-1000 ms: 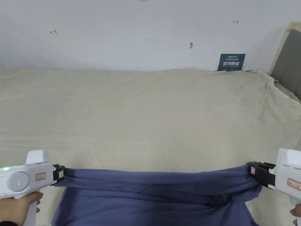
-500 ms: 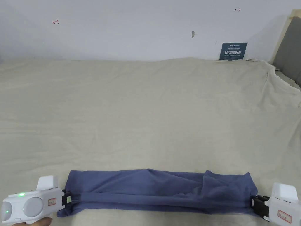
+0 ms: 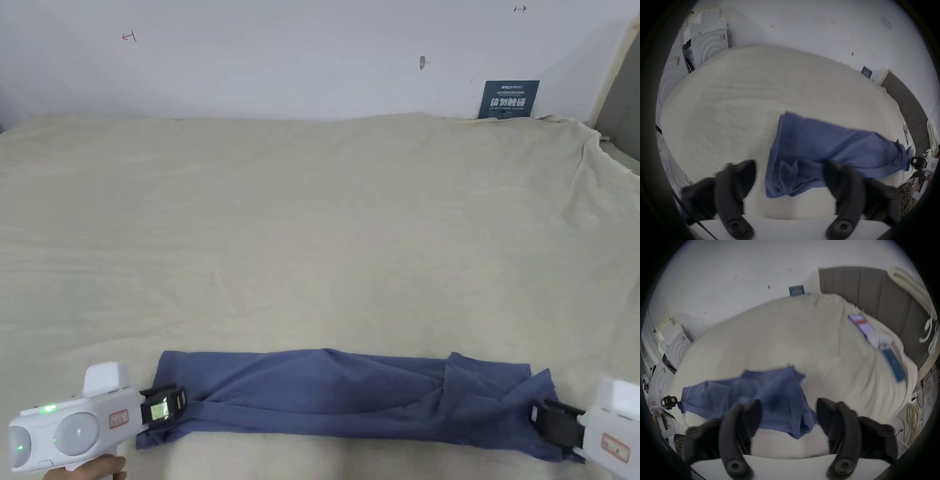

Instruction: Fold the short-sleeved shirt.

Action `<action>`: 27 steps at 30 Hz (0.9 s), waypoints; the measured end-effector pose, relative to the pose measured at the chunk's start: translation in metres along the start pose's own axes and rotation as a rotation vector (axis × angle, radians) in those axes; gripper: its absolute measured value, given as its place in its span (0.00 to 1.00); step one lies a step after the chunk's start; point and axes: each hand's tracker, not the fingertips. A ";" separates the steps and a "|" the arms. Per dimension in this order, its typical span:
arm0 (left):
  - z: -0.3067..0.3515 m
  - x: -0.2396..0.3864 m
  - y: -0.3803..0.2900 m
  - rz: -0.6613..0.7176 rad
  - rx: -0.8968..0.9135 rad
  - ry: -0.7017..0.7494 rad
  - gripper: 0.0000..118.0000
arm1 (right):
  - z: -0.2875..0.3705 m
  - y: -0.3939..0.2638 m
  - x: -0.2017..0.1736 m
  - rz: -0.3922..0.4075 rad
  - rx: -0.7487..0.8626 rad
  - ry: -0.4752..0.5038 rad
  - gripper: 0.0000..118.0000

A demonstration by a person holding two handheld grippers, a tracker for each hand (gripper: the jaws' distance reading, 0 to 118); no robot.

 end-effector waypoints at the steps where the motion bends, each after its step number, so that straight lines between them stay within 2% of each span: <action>1: 0.012 0.003 0.005 0.008 0.033 -0.016 0.89 | 0.010 0.008 -0.004 0.009 0.041 0.005 0.67; 7: 0.062 0.020 0.048 0.024 0.233 -0.039 0.89 | 0.070 0.057 -0.038 0.074 0.295 0.055 0.67; 12: 0.093 0.046 0.061 -0.028 0.386 -0.003 0.87 | 0.092 0.071 -0.071 0.126 0.428 0.062 0.67; 16: 0.102 0.061 0.062 -0.057 0.499 0.018 0.82 | 0.097 0.069 -0.095 0.198 0.503 0.007 0.67; 20: 0.107 0.073 0.061 -0.093 0.547 0.004 0.64 | 0.099 0.067 -0.110 0.210 0.544 0.000 0.66; 23: 0.112 0.080 0.056 -0.139 0.608 -0.014 0.38 | 0.103 0.065 -0.116 0.213 0.582 -0.008 0.52; 25: 0.113 0.079 0.056 -0.140 0.617 -0.037 0.17 | 0.104 0.065 -0.119 0.210 0.596 -0.010 0.32; 27: 0.114 0.078 0.056 -0.127 0.617 -0.068 0.00 | 0.102 0.066 -0.119 0.195 0.607 -0.005 0.00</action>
